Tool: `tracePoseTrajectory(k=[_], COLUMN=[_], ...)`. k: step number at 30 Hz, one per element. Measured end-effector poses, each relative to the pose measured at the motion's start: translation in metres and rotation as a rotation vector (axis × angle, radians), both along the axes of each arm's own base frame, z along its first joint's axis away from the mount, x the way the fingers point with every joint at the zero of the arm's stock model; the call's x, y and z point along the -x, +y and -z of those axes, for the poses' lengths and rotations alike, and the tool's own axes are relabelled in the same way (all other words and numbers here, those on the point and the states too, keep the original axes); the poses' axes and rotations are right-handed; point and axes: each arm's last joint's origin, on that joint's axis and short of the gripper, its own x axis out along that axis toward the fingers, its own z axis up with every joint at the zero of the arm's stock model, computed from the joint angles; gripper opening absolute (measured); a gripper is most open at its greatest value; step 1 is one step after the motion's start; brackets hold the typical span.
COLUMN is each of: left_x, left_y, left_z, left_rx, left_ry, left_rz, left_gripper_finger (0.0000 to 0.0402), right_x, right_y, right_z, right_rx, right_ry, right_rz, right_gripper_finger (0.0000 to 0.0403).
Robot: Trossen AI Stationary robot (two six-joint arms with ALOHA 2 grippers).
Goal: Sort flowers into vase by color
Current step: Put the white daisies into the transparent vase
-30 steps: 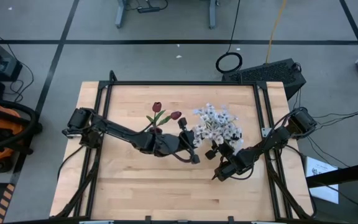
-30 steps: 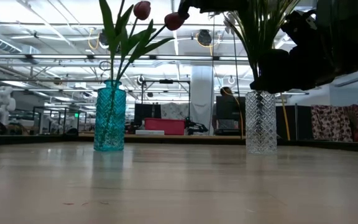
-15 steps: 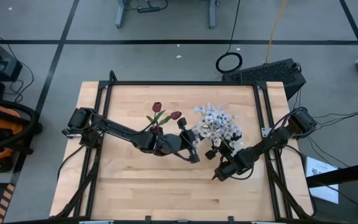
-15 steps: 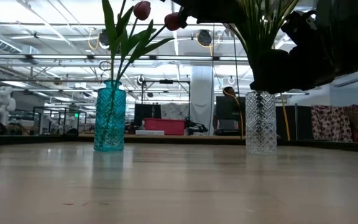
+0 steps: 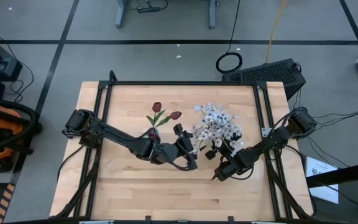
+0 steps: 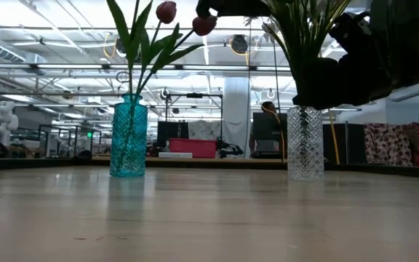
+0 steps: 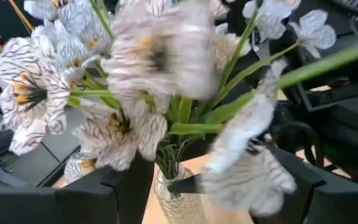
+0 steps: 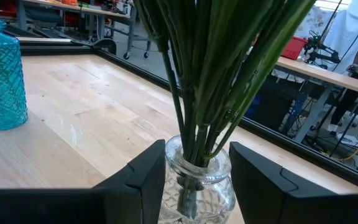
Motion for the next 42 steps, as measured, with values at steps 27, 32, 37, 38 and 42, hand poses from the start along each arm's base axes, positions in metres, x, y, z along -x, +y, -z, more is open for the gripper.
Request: tracePoseTrajectory(k=[27,32,37,38,42], left_x=[-0.009,-0.014,-0.015,-0.015,-0.014], left_y=[0.022,0.027,0.027,0.026,0.023], left_z=[0.008,0.018,0.021,0.021,0.021], left_rx=[0.015,0.044,0.048,0.047,0.039], left_ry=[-0.012,-0.002,0.005,0.007,0.008], left_rz=[-0.010,0.008,0.006,0.006,-0.014], left_gripper_finger=[0.0014,0.0010,0.0035,0.0043,0.0083], right_x=[0.000,0.000,0.000,0.000,0.000], right_y=[0.000,0.000,0.000,0.000,0.000], right_z=[0.000,0.000,0.000,0.000,0.000], right_rx=[0.005,0.005,0.002,0.001,0.000], right_ry=[0.007,0.008,0.012,0.012,0.013], right_rz=[-0.002,-0.002,-0.004,-0.004,-0.004], right_gripper_finger=[0.0157,0.0157,0.0157,0.0157,0.0157])
